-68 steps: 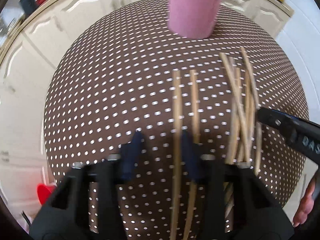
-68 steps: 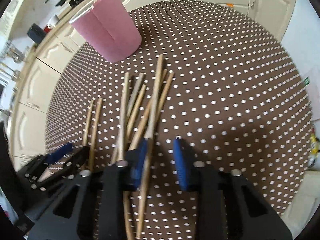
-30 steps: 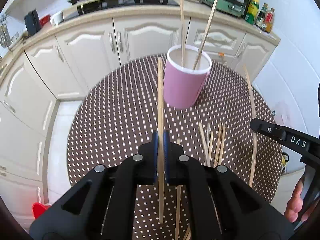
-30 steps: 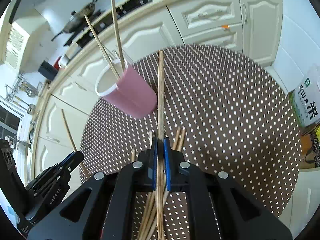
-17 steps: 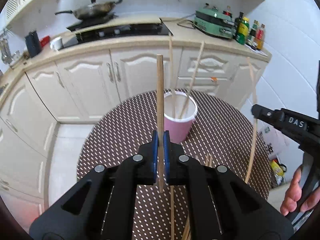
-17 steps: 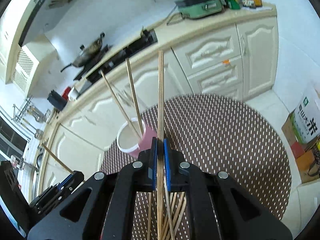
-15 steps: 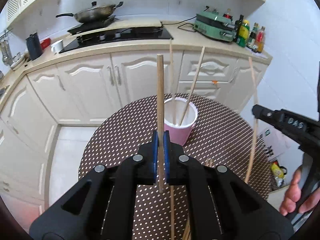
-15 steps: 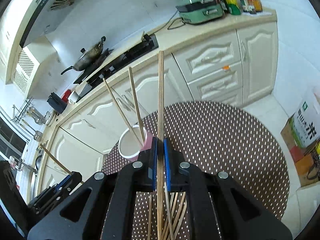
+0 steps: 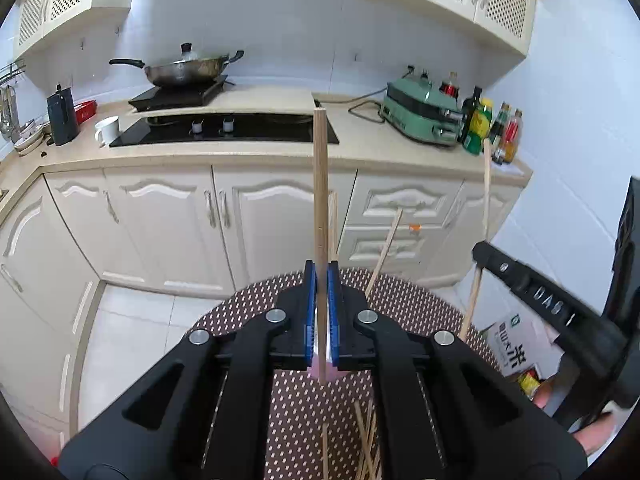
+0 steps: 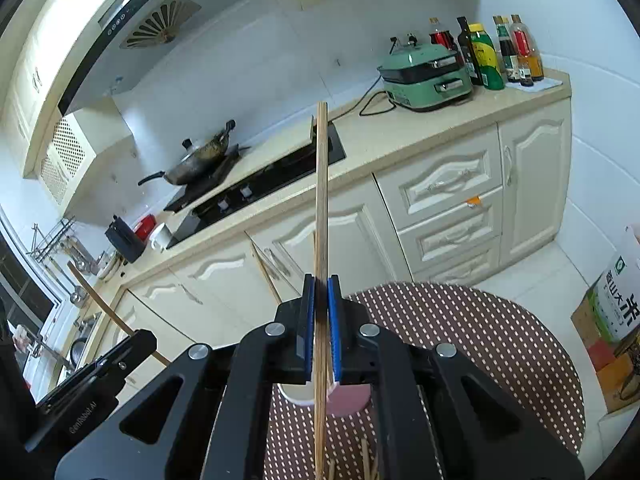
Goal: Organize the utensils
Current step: 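Lift both held sticks upright and carry them over the pink cup, then lower the left tool's stick into the pink cup while the right tool lowers its stick in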
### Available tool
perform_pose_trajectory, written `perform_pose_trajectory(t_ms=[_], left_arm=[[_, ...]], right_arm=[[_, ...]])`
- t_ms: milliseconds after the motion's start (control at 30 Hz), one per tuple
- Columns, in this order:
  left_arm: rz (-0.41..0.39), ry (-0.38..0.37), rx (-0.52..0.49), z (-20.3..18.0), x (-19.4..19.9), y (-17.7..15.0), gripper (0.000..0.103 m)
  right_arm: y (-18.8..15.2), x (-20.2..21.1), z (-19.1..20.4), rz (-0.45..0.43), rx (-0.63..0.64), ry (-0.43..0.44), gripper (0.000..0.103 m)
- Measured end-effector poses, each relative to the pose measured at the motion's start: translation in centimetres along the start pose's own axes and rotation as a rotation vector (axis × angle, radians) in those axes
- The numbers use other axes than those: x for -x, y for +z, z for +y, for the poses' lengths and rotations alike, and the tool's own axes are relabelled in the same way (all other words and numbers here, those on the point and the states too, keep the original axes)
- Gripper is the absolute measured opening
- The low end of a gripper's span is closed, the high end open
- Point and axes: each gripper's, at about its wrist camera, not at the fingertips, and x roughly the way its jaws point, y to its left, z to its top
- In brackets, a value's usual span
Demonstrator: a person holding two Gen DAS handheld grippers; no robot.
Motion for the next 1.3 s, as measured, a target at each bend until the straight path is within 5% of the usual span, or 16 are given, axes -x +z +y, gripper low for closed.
perform_pose_trajectory(t_ms=[533, 1300], left_arm=[[0.026, -0.026, 0.0, 0.0, -5.0, 2.7, 0.006], [0.242, -0.038, -0.013, 1.0, -13.8, -1.5, 0.006]], right_arm=[[1.3, -5.6, -0.3, -0.05, -0.074, -0.097, 0.005], [-3.2, -11.4, -1.4, 0.01, -0.083, -0.14, 0.005]])
